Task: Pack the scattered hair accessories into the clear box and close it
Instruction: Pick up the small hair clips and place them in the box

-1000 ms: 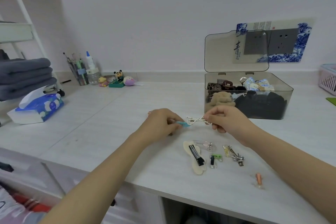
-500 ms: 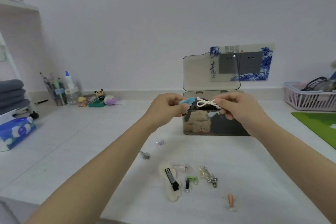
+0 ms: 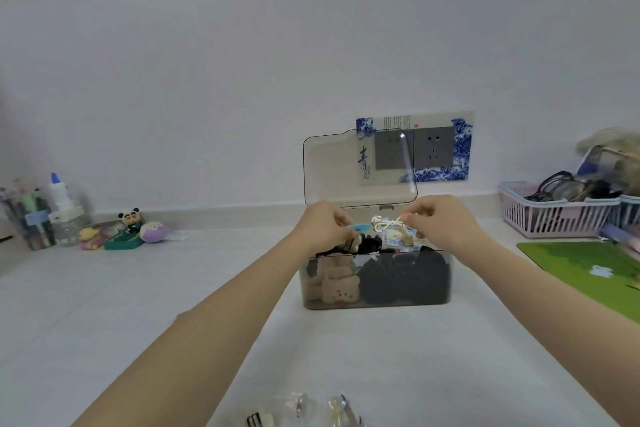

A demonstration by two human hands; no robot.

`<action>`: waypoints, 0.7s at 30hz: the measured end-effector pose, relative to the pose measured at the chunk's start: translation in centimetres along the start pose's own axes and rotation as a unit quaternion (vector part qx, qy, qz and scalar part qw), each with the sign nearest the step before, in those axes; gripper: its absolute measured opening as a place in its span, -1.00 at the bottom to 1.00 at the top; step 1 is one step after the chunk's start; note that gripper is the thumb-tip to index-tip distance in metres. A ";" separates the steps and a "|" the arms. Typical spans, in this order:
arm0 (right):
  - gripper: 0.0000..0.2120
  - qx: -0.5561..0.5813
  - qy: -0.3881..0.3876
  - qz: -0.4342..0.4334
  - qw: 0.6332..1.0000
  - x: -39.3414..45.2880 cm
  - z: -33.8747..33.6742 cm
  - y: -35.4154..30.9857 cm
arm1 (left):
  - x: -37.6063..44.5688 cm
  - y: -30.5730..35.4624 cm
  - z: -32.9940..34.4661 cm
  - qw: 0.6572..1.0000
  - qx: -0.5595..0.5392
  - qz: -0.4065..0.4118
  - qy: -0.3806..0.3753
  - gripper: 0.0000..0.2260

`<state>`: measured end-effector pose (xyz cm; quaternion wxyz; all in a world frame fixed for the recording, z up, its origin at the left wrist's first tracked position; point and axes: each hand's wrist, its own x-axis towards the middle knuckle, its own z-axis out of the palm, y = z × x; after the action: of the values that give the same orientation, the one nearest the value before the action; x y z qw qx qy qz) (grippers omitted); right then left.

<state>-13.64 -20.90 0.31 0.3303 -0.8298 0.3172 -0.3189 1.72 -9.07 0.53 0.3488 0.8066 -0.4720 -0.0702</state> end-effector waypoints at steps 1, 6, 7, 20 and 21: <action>-0.89 0.001 -0.001 0.000 1.000 0.4 0.1 0.2 | 0.4 -0.1 0.1 1.000 -0.005 0.003 -0.003 -0.90; -0.93 0.004 -0.007 0.010 1.000 1.2 0.3 1.0 | 1.4 -0.9 -0.5 0.999 -0.014 0.028 -0.024 -0.93; -0.92 0.010 -0.007 0.011 1.000 1.3 0.2 1.1 | 1.5 -1.0 -0.6 0.999 0.000 0.033 -0.033 -0.92; -0.91 0.033 -0.023 0.022 0.999 1.6 -0.1 1.6 | 2.6 -1.5 -2.1 0.965 0.174 0.035 -0.196 -0.89; -0.90 0.026 -0.028 0.021 0.999 1.6 -0.1 1.6 | 2.5 -1.3 -2.2 0.961 0.187 0.035 -0.202 -0.88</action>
<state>-13.23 -23.08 -0.37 0.3673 -0.8227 0.3166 -0.2966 4.98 -9.64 1.86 0.0916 0.8095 -0.5652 -0.1297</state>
